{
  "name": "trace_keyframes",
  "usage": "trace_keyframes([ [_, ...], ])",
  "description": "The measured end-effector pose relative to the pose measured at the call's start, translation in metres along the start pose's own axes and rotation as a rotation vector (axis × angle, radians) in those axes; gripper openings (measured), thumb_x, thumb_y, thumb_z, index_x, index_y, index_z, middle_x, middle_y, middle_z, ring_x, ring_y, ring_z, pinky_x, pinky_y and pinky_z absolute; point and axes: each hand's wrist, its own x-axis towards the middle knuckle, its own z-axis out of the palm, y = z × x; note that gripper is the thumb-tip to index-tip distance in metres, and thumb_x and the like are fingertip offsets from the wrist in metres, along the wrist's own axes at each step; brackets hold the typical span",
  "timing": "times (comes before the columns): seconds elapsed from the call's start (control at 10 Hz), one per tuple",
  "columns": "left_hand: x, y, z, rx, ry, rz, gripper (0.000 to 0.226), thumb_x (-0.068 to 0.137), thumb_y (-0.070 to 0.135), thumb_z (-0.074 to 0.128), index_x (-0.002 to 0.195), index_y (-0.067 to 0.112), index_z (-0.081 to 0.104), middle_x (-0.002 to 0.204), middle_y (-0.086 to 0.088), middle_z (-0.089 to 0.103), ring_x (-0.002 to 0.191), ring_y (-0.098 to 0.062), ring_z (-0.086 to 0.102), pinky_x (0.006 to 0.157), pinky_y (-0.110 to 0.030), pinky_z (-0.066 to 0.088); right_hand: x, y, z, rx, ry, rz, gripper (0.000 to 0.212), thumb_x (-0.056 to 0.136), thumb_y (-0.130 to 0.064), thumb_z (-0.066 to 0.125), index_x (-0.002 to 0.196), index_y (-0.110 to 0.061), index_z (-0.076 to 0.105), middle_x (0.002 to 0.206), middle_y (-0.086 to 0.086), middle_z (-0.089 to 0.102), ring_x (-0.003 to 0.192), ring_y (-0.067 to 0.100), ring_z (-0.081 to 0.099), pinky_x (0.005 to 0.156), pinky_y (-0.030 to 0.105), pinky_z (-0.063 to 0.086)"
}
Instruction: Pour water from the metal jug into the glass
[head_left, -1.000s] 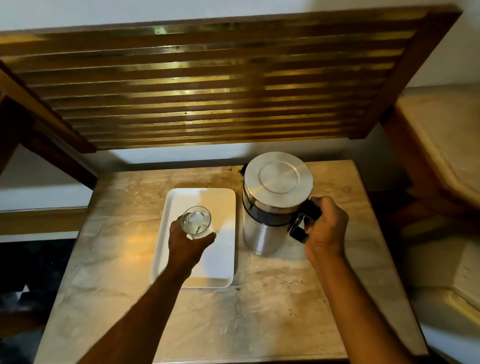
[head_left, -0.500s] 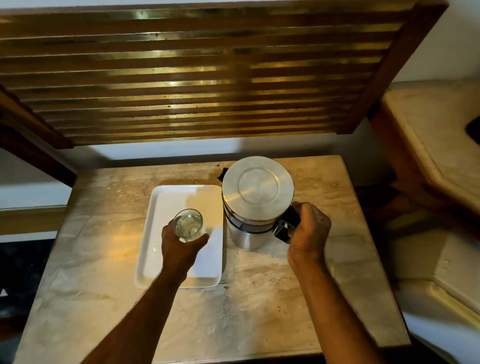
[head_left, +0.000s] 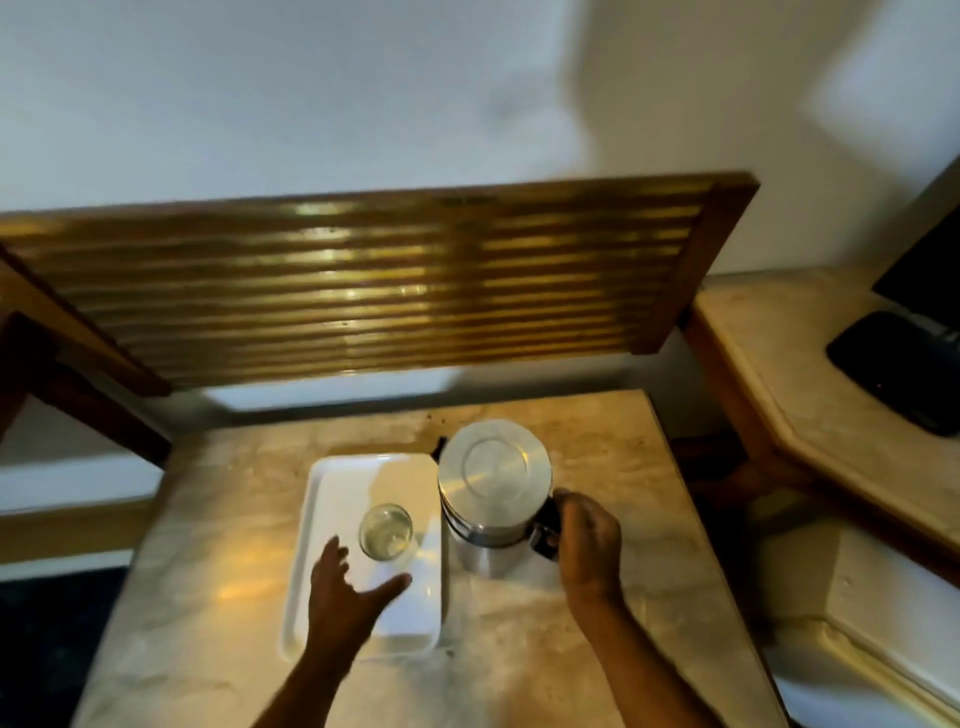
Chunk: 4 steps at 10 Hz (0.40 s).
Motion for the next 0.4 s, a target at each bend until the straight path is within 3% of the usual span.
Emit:
trace_keyframes([
  [0.1, -0.037, 0.042, -0.041, 0.078, 0.024, 0.012, 0.141, 0.036, 0.052, 0.094, 0.154, 0.006, 0.033, 0.152, -0.016, 0.046, 0.136, -0.035, 0.049, 0.113, -0.048, 0.04, -0.013, -0.029, -0.007, -0.208, -0.021, -0.016, 0.024, 0.085, -0.038, 0.062, 0.078, -0.015, 0.066, 0.085, 0.006, 0.07, 0.085, 0.028, 0.066, 0.07, 0.034, 0.051],
  [0.2, -0.069, 0.092, -0.082, 0.206, 0.1, 0.074, 0.116, 0.062, 0.051, 0.089, 0.154, 0.004, 0.035, 0.152, -0.017, 0.048, 0.139, -0.035, 0.046, 0.114, -0.045, 0.036, -0.031, -0.068, -0.012, -0.396, -0.004, -0.117, 0.031, 0.092, -0.041, 0.06, 0.108, -0.015, 0.066, 0.109, 0.008, 0.069, 0.103, 0.028, 0.064, 0.081, 0.034, 0.05],
  [0.3, -0.096, 0.155, -0.11, 0.239, 0.129, 0.183, 0.106, 0.074, 0.08, 0.048, 0.149, 0.006, 0.044, 0.151, -0.017, 0.051, 0.139, -0.037, 0.048, 0.114, -0.048, 0.035, -0.054, -0.135, 0.005, -0.426, -0.019, -0.239, 0.037, 0.095, -0.04, 0.059, 0.126, -0.019, 0.06, 0.125, 0.007, 0.066, 0.113, 0.023, 0.059, 0.09, 0.034, 0.049],
  [0.4, -0.13, 0.229, -0.133, 0.242, 0.073, 0.267, 0.083, 0.091, 0.067, 0.037, 0.153, 0.012, 0.038, 0.157, -0.017, 0.044, 0.143, -0.034, 0.043, 0.116, -0.048, 0.032, -0.068, -0.213, 0.028, -0.421, -0.104, -0.406, 0.042, 0.094, -0.049, 0.053, 0.128, -0.026, 0.057, 0.124, 0.002, 0.065, 0.114, 0.018, 0.058, 0.093, 0.033, 0.049],
])
